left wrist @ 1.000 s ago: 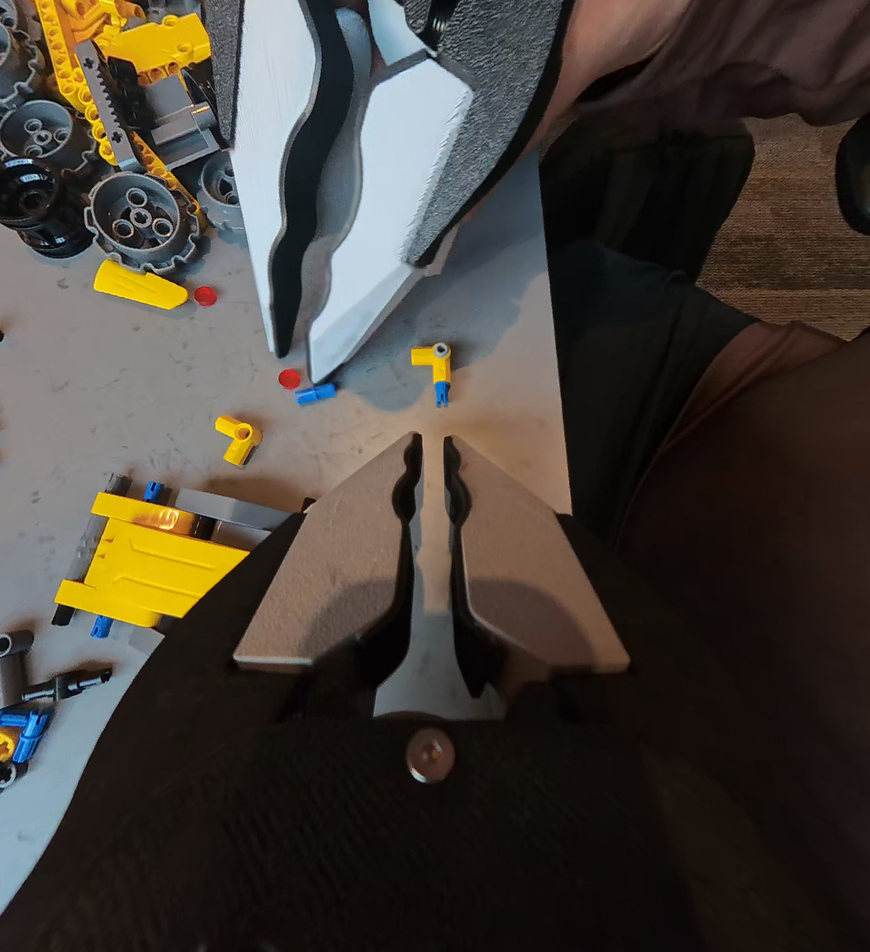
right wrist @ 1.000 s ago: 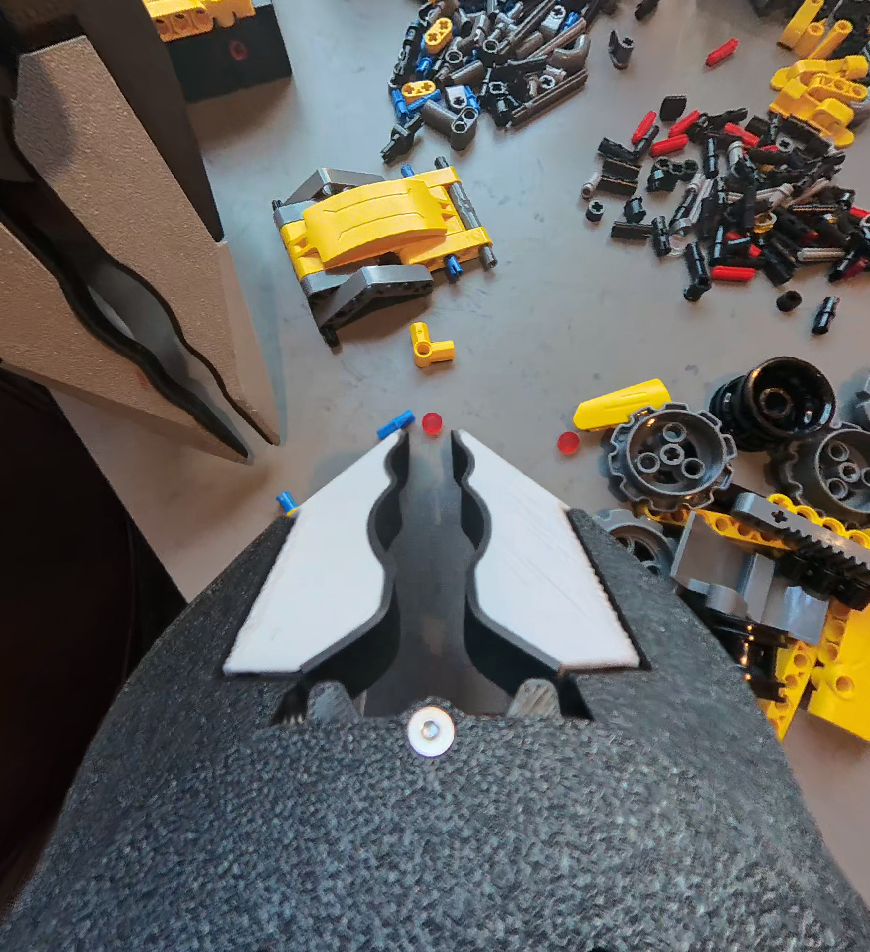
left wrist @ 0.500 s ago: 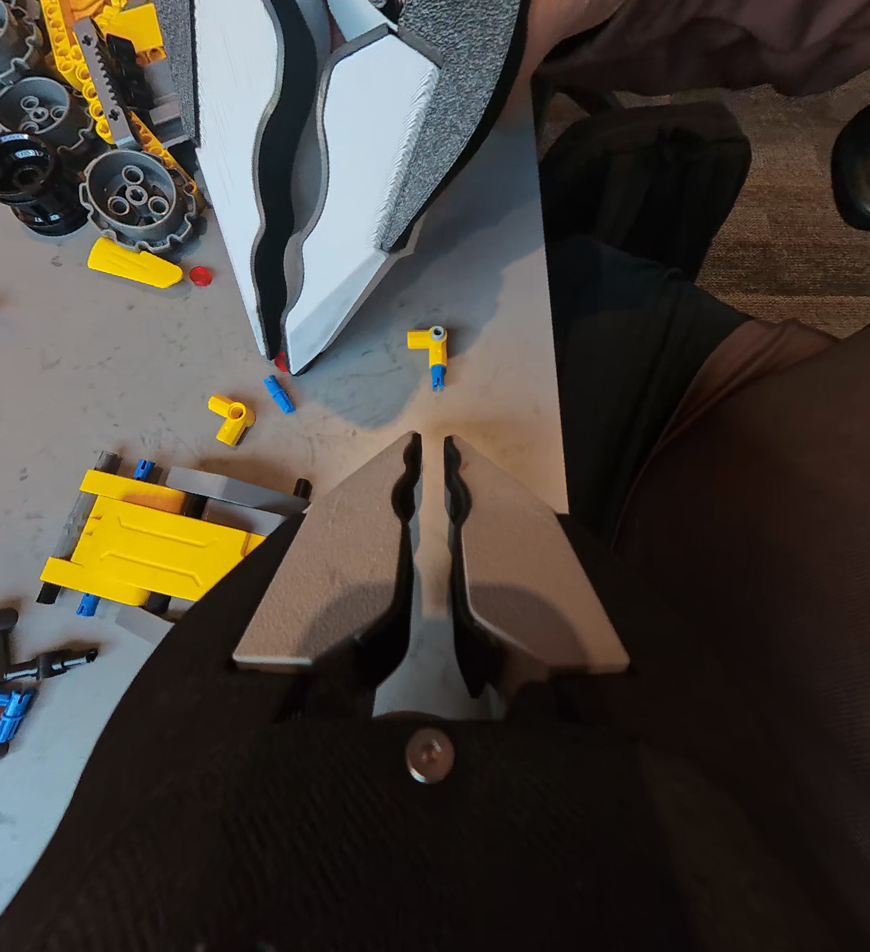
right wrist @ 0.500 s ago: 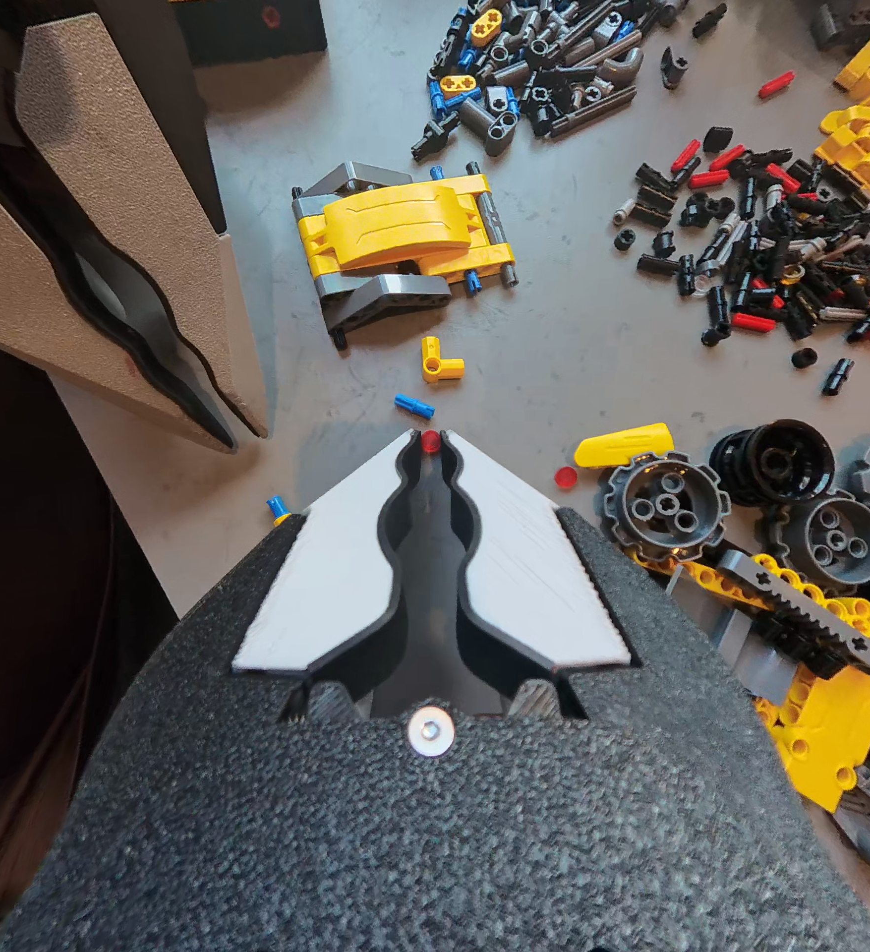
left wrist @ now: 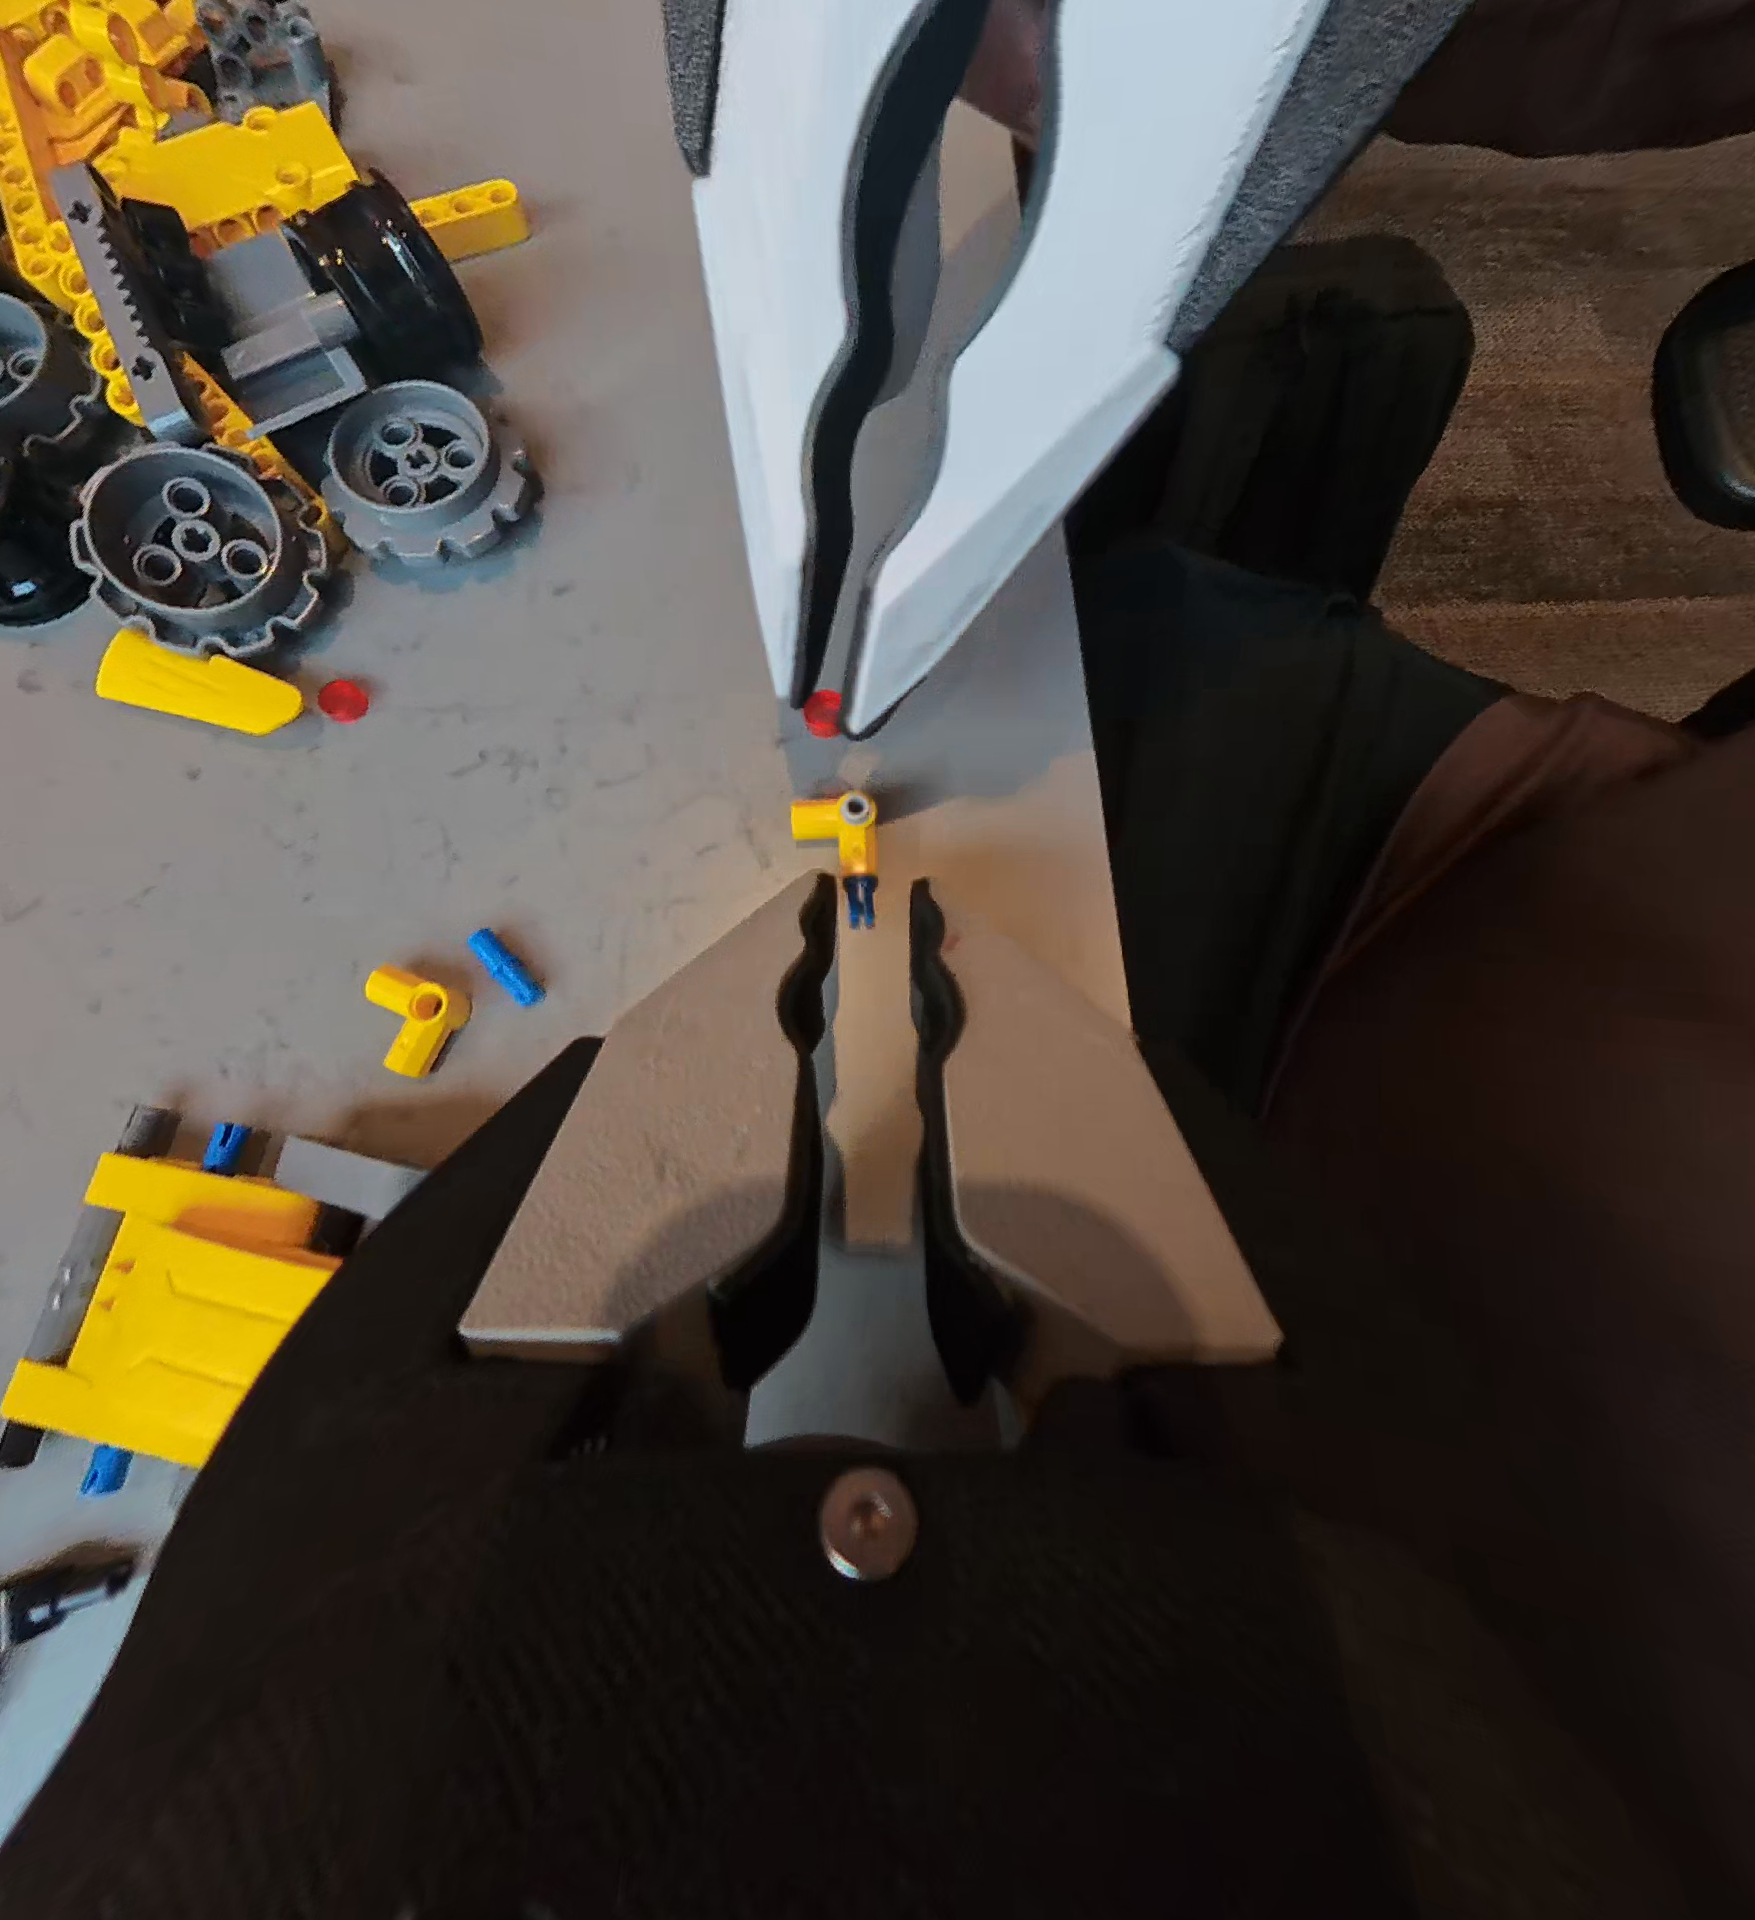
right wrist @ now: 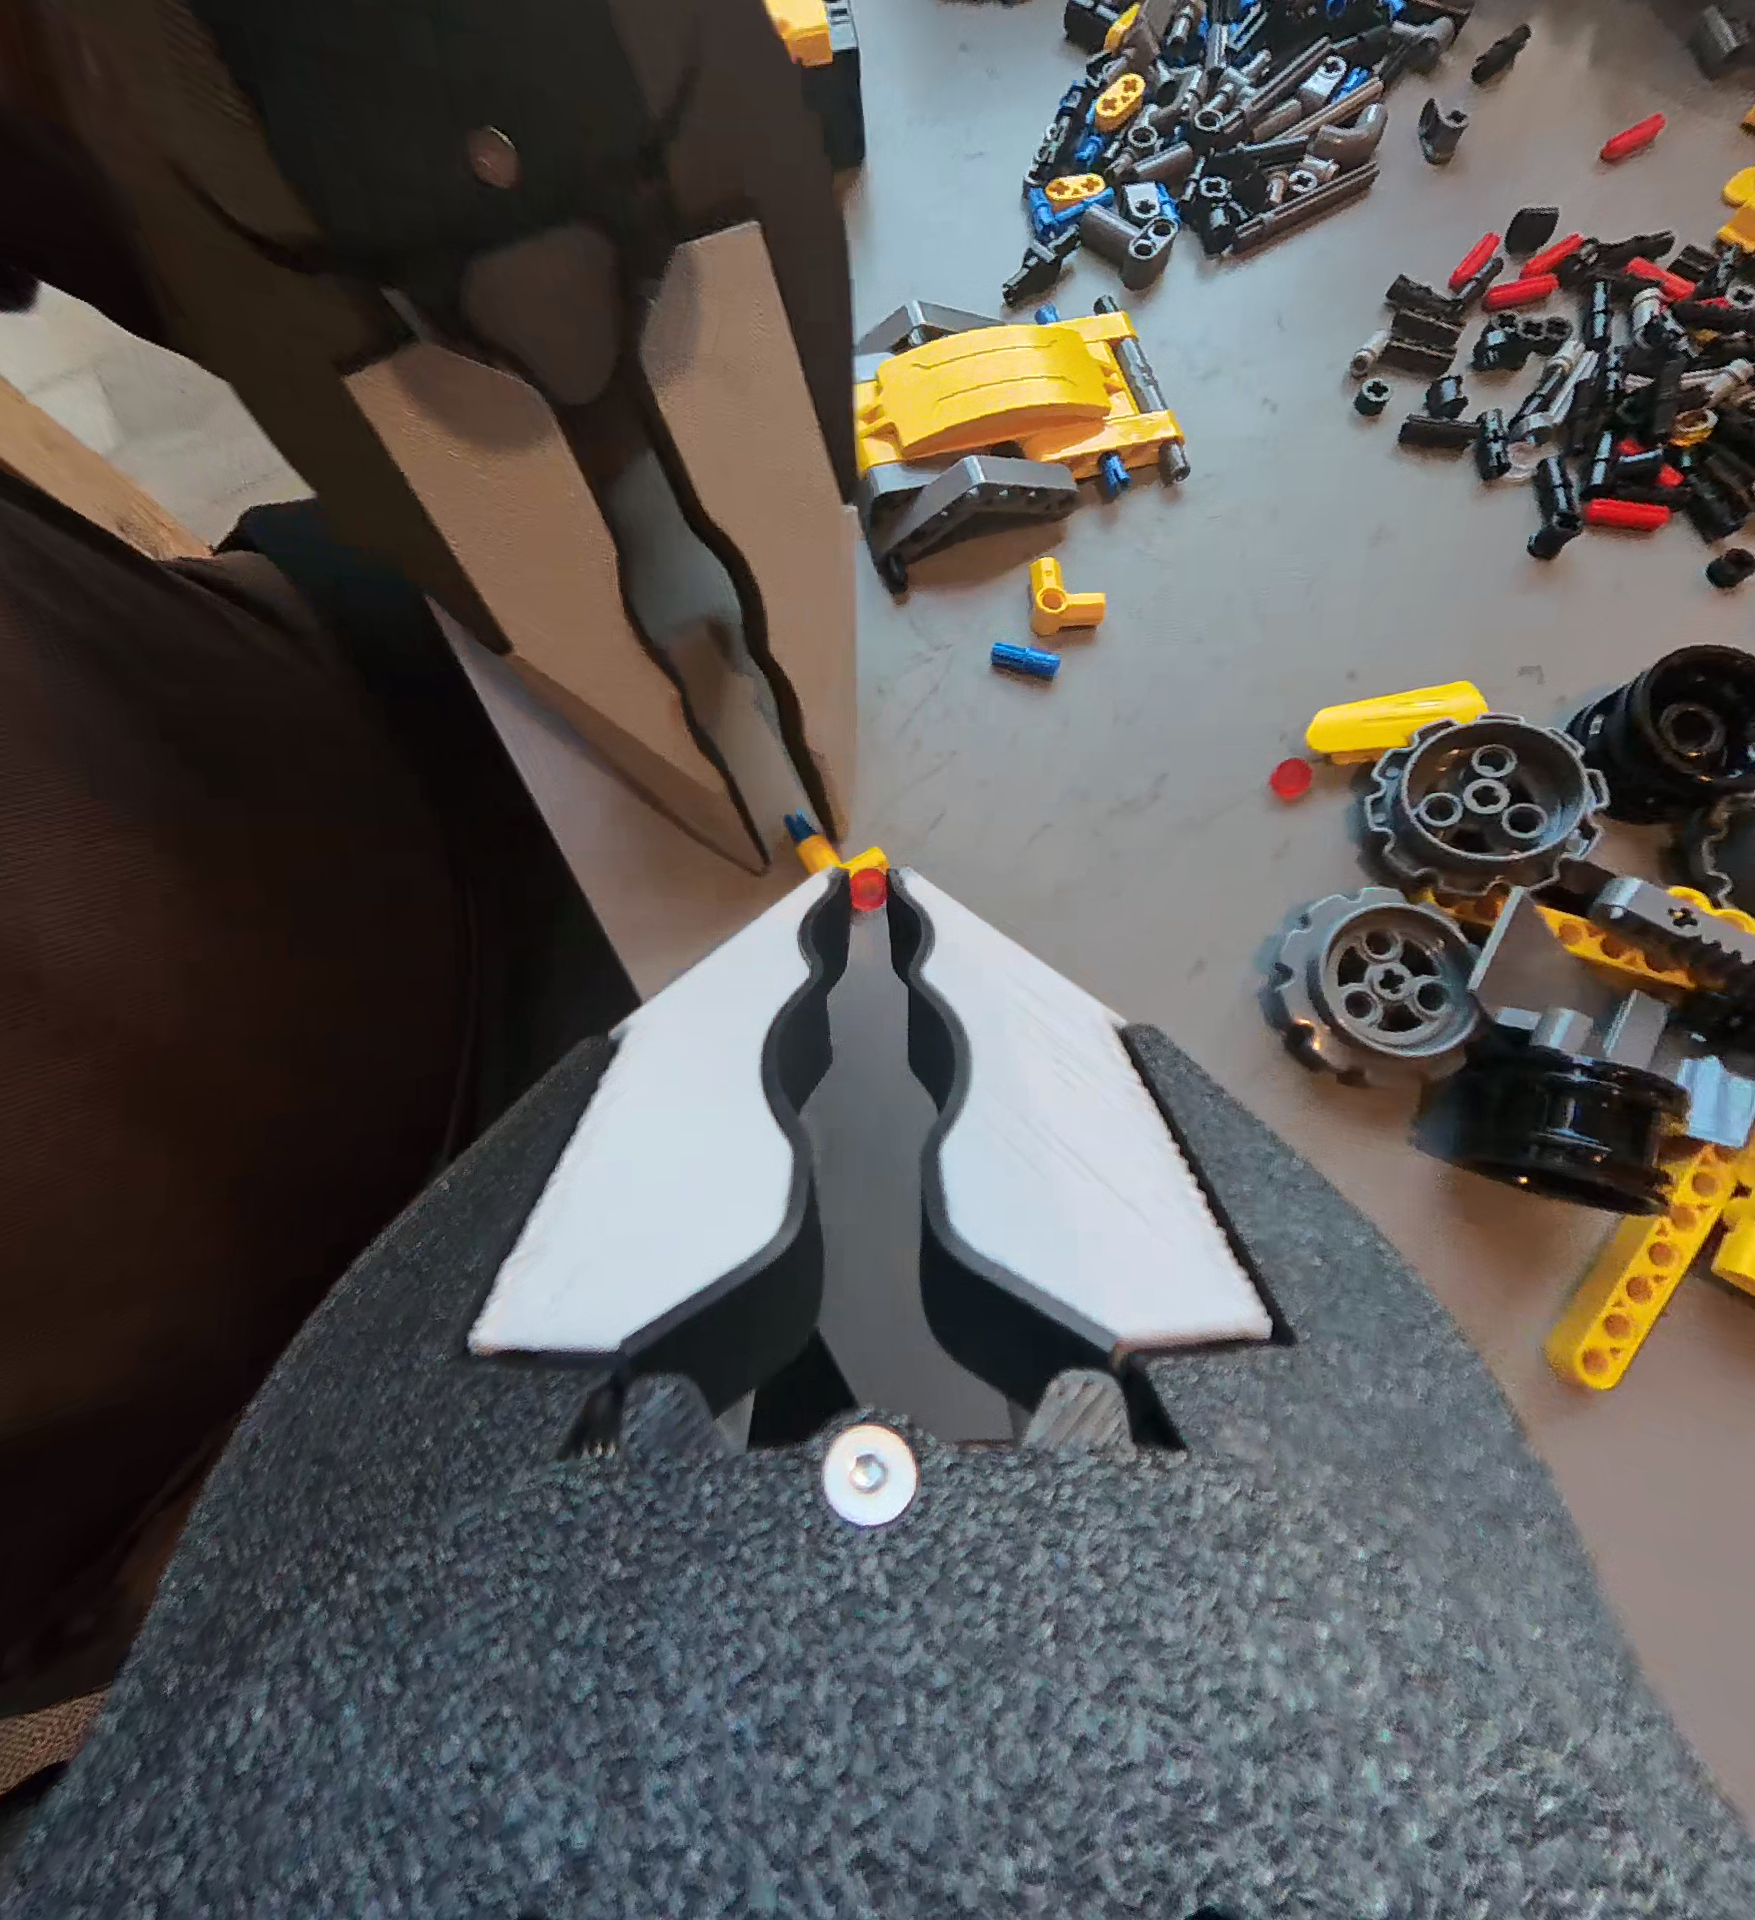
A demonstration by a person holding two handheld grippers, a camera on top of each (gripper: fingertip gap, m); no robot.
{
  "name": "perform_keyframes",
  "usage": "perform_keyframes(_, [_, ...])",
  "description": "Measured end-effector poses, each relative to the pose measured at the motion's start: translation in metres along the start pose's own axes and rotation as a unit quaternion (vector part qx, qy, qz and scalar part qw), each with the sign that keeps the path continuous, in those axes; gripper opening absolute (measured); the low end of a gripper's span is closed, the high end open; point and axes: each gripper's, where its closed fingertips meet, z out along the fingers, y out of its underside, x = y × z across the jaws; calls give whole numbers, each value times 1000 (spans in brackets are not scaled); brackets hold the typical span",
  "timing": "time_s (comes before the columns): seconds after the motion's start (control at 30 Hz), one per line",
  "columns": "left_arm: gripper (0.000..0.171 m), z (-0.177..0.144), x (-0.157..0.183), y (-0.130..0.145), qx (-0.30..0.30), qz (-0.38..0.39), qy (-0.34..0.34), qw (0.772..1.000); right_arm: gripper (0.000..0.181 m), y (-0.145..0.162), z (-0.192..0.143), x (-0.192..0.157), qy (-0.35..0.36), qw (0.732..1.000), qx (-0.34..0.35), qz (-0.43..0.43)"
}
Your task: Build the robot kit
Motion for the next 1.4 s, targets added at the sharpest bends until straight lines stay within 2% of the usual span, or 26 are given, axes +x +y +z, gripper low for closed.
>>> perform_keyframes(0.17, [4, 5, -3, -4, 1, 7, 0, 1000, 6, 6, 5, -7, -2, 1000, -16, -19])
perform_keyframes(0.47, [4, 6, -4, -5, 3, 14, 4, 1000, 6, 7, 12, -6, 25, 997, -40, -58])
perform_keyframes(0.97, [5, 4, -5, -7, 11, 29, -2, 1000, 6, 8, 13, -3, 29, 993, -74, -88])
perform_keyframes(1.13, [0, -2, -5, -15, 40, -3, 17, 999, 6, 8, 13, -3, 23, 989, -94, -108])
perform_keyframes(1.4, [0, 2, -14, -18, 46, -118, 50, 991, 6, 6, 14, 0, 29, 988, -98, -116])
